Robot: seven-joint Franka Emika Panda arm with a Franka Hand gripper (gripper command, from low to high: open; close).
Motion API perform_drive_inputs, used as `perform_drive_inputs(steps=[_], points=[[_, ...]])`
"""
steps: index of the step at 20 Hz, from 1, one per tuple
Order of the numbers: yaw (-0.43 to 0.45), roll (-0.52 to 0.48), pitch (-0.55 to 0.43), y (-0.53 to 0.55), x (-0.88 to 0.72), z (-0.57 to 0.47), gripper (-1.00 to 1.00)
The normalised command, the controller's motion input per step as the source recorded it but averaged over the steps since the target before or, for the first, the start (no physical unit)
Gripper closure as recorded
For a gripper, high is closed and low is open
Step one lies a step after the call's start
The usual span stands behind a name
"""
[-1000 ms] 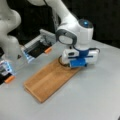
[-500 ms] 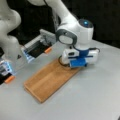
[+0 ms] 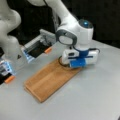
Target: Folding a towel twice
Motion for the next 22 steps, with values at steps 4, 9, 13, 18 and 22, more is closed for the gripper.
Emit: perform_drive_inputs(steps=[4, 9, 13, 18, 22], points=[[0.008, -0.17, -0.054, 0.06, -0.01, -0.06, 1.0], [0.071, -0.114, 0.015, 0.04, -0.09, 0.12, 1.0], [0.165, -0.04, 0.104, -0.08, -0.23, 0.38, 1.0], [0.202, 0.048, 0.16, -0.22, -0.25, 0.35, 1.0], [0.182, 0.08, 0.172, -0.32, -0.2, 0.17, 1.0]])
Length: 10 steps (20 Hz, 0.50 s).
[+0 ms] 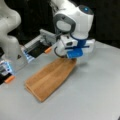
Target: Folding a towel twice
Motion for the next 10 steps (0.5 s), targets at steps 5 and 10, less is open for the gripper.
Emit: perform_drive_inputs(steps=[5, 10], points=[[0.229, 0.13, 0.109, -0.6, -0.17, 0.18, 1.0], [0.217, 0.13, 0.046, -0.56, -0.18, 0.12, 1.0]])
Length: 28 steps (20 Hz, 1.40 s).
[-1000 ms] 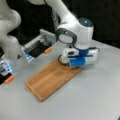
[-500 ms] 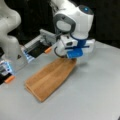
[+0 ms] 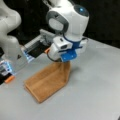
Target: Folding a towel twice
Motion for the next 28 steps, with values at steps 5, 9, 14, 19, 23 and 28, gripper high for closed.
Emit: perform_drive_inputs(steps=[5, 9, 14, 19, 23, 28], points=[[0.228, 0.063, 0.029, -0.39, -0.27, 0.1, 1.0], [0.229, 0.019, 0.01, -0.32, -0.29, 0.06, 1.0], [0.232, -0.003, -0.03, -0.38, -0.31, 0.02, 1.0], [0.284, -0.013, -0.061, -0.55, -0.24, 0.04, 1.0], [0.305, -0.003, -0.097, -0.57, -0.12, -0.01, 1.0], [0.277, -0.031, -0.115, -0.43, -0.05, -0.05, 1.0]])
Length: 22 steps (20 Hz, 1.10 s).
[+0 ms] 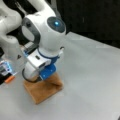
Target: Folding a towel twice
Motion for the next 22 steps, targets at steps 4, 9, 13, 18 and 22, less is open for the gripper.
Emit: perform_drive_inputs(steps=[4, 9, 13, 18, 22], points=[[0.29, -0.037, -0.121, -0.31, 0.03, -0.15, 1.0], [0.282, -0.004, -0.117, -0.27, 0.06, -0.28, 1.0], [0.295, 0.037, -0.083, -0.28, 0.05, -0.3, 1.0], [0.238, 0.067, -0.053, -0.22, -0.05, -0.19, 1.0], [0.107, 0.071, -0.062, -0.12, -0.13, -0.11, 1.0]])
